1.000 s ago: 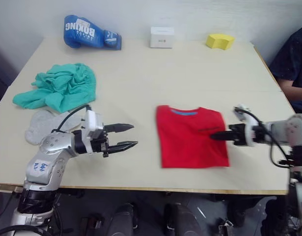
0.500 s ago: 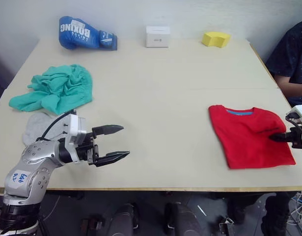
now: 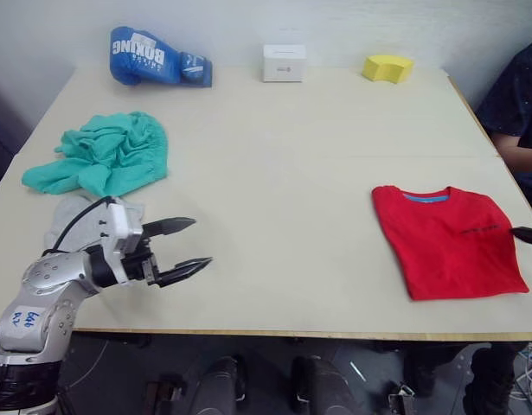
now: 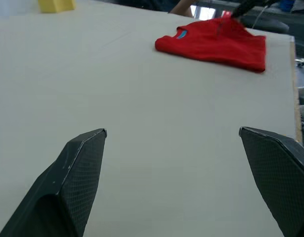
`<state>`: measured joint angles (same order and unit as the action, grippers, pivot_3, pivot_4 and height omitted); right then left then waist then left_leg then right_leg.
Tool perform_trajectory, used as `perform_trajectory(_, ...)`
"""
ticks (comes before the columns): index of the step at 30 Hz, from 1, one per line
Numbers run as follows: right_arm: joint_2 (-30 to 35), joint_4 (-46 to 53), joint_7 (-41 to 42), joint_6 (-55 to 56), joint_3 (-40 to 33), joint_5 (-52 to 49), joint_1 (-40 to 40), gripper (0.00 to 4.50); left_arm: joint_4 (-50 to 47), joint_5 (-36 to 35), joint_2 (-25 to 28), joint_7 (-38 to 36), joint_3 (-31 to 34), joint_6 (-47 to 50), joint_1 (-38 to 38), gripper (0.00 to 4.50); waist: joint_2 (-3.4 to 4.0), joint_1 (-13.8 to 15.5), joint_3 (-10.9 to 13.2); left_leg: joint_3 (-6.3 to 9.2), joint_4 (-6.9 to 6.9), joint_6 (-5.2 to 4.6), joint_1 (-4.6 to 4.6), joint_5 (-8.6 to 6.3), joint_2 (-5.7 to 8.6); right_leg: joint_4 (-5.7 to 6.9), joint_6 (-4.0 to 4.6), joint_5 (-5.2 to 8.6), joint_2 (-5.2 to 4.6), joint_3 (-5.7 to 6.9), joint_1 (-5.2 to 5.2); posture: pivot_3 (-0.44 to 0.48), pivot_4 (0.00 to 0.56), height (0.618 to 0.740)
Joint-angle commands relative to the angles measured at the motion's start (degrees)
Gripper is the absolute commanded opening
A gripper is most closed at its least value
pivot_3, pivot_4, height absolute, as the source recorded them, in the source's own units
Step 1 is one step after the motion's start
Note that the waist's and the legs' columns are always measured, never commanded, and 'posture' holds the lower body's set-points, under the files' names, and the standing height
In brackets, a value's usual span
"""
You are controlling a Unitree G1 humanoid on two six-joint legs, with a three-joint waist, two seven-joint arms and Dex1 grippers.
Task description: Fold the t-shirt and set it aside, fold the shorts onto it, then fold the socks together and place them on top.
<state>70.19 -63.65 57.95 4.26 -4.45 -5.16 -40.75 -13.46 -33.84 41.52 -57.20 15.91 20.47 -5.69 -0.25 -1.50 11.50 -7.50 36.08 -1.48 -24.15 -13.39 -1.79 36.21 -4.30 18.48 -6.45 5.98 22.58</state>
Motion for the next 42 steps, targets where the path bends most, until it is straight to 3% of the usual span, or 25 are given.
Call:
perform_trajectory(1,-0.28,5.14,-6.29,12.63,-5.02,-1.07,1.97,4.47,3.94,1.58,1.54,0.01,4.1,-3.33,0.5,4.5,-0.01,-0.67,0.01,-0.06,0.01,0.0,0.04,0.0,-0.01,0.01,-0.04,-0.03,0.01,0.0,-0.01,0.0,0.15,0.74)
perform_trajectory(5,-7.01,25.5,-4.3,9.4,-8.12,-7.02,12.03,4.47,14.72,0.58,4.01,2.01,11.48,-2.56,-0.65,4.5,-0.16,-1.66,0.04,-0.22,-0.06,0.04,0.29,0.0,-0.13,0.13,-0.06,-0.08,0.03,-0.1,-0.07,0.0,0.15,0.74)
perform_trajectory(9,-14.15,46.28,-7.81,3.39,-10.84,-12.37,20.69,4.47,18.33,2.72,6.72,-0.67,15.39,-5.18,5.64,4.5,-0.06,-1.9,0.07,0.28,-0.36,-0.05,0.14,0.09,0.1,0.2,-0.08,0.04,-0.17,0.16,-0.19,0.0,0.15,0.74)
perform_trajectory(13,-21.24,63.2,-12.51,-2.28,-9.08,-13.71,27.26,4.47,19.26,3.23,5.86,1.11,21.43,-7.11,12.96,4.5,0.05,-1.75,0.16,3.42,-2.2,-0.36,-0.06,1.9,2.19,-0.26,-0.5,0.28,-2.08,4.24,-1.52,0.0,0.15,0.74)
perform_trajectory(14,-23.27,66.96,-13.31,-2.72,-7.57,-13.33,29.02,4.47,19.34,3.3,5.09,2.01,23.4,-7.53,15.33,4.5,0.06,-1.38,0.18,4.13,-2.26,-0.38,-0.09,2.08,2.48,-0.3,-0.63,0.36,-2.16,4.79,-1.81,0.0,0.15,0.74)
perform_trajectory(16,-26.27,71.82,-14.42,-4.03,-5.53,-12.79,31.61,4.47,19.93,3.73,3.49,3.81,26.47,-8.51,19.45,4.5,0.02,0.02,0.2,5.04,-2.2,-0.48,-0.08,2.12,2.82,-0.3,-0.86,0.49,-2.15,4.86,-2.26,0.0,0.15,0.74)
perform_trajectory(20,-32.59,77.68,-15.56,-3.5,-3.5,-14.01,35.49,4.47,20.51,5.03,-0.26,8.91,31.76,-9.65,26.81,4.5,-0.05,2.43,0.19,5.28,-1.97,-0.48,-0.1,1.76,2.97,-0.58,-1.03,0.68,-2.23,3.23,-2.22,0.0,0.15,0.74)
perform_trajectory(26,-35.46,77.66,-15.41,5.3,-2.72,-9.4,42.26,4.47,9.83,-1.74,-0.23,13.49,32.51,-0.38,24.28,4.5,-0.27,4.46,0.06,5.25,-2.02,-0.31,-0.16,1.5,2.74,-1.21,-0.86,0.75,-2.05,3.11,-2.12,0.0,0.15,0.74)
perform_trajectory(30,-36.42,78.39,-16.31,6.13,-3.35,-9.13,44.81,4.47,9.45,0.2,5.5,15.44,26.46,3.57,14.97,4.5,-0.27,4.47,0.06,4.83,-2.02,-0.02,-0.14,1.56,2.75,-0.99,-0.91,0.66,-2.01,3.11,-2.21,0.0,0.15,0.74)
perform_trajectory(34,-37.34,78.47,-17.16,5.19,-3.38,-9.18,44.65,4.47,18.36,6.21,10.96,18.93,12.65,8.77,-4.26,4.5,-0.29,4.38,0.07,4.44,-1.97,0.05,0.07,1.71,2.74,-0.5,-0.97,0.69,-1.89,3.07,-2.06,0.0,0.15,0.74)
perform_trajectory(37,-37.67,78.28,-17.26,5.65,-2.92,-8.39,44.14,4.47,30.7,12.76,9.49,16.62,1.03,5.74,-21.76,4.5,-0.31,4.27,0.08,4.12,-1.98,0.0,0.35,1.71,2.75,-0.3,-1.0,0.66,-1.66,2.93,-2.08,0.0,0.15,0.74)
perform_trajectory(42,-38.89,78.18,-19.47,5.47,-3.61,-7.67,43.8,4.47,54.69,25.51,4.47,14.14,-13.27,-2.53,-42.65,4.5,-0.5,3.83,0.07,3.76,-1.99,0.02,0.42,1.72,2.58,-0.28,-1.0,0.64,-1.34,2.52,-1.96,0.0,0.15,0.74)
